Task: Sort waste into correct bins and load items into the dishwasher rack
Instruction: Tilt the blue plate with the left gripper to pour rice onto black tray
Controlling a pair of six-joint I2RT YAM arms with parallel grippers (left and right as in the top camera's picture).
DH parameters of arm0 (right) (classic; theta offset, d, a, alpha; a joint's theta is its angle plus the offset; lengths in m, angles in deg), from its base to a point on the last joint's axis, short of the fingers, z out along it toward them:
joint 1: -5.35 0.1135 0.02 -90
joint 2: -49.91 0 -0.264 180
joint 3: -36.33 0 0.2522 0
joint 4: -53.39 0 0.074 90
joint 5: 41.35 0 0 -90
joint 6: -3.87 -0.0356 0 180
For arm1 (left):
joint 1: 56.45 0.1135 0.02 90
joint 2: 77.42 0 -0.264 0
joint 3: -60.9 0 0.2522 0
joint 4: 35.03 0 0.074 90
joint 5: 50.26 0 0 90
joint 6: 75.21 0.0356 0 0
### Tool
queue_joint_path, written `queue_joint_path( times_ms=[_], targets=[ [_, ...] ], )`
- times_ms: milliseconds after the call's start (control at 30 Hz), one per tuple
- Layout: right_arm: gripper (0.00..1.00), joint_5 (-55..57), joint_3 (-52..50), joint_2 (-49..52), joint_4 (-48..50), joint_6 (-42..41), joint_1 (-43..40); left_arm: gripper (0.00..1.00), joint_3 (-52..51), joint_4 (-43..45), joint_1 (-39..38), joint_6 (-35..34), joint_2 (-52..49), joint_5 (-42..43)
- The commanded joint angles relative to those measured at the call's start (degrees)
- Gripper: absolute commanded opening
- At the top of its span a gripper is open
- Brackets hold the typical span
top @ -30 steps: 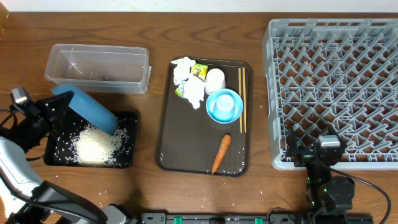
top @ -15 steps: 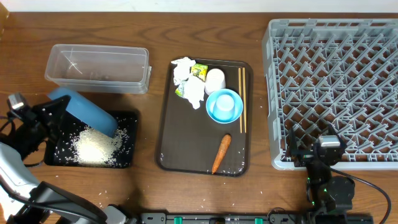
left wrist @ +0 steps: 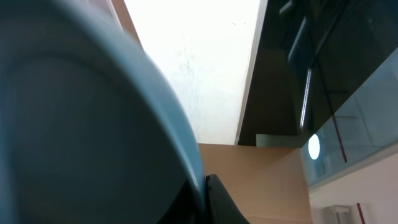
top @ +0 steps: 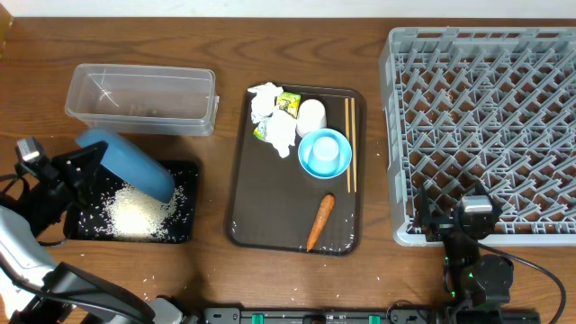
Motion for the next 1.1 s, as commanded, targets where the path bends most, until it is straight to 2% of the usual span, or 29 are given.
queue_joint_path(
  times_ms=[0,100,167,267,467,567,700,933,1067],
  targets=[
    [0.99,0.0,0.0,-0.1,-0.2,0.7,0.5,0.06,-0.1,-3.2,0.2,3.3,-0.3,2.2],
    [0.99,0.0,0.0,-0.1,-0.2,0.7,0.5,0.06,-0.1,-2.3,0.3,6.0,-0.3,2.2],
    [0.99,0.0,0.0,-0.1,-0.2,0.7,0.5,0.06,-0.1,-4.9,0.2,5.1,-0.3,2.5],
    [0.99,0.0,0.0,-0.1,-0.2,0.7,0.5,0.06,-0.1,-5.4,0.2,10.4,0.2,2.3],
    [0.99,0.0,0.0,-0.1,-0.2,0.7,0.5,0.06,-0.1,-8.3,-1.2,10.4,0.1,1.9],
    [0.99,0.0,0.0,-0.1,-0.3,0.7,0.5,0.06,-0.1,-13.1,-4.7,14.6,0.1,2.3],
    [0.99,0.0,0.0,-0.1,-0.3,0.7,0.5,0.06,-0.1,-15.6,-7.8,14.6,0.2,0.9],
    [0.99,0.0,0.0,-0.1,-0.2,0.7,0.5,0.06,-0.1,-15.2,-9.9,18.1,0.5,0.9],
    [0.99,0.0,0.0,-0.1,-0.2,0.7,0.5,0.06,-0.1,-13.1,-6.8,17.6,0.5,2.6]
  ],
)
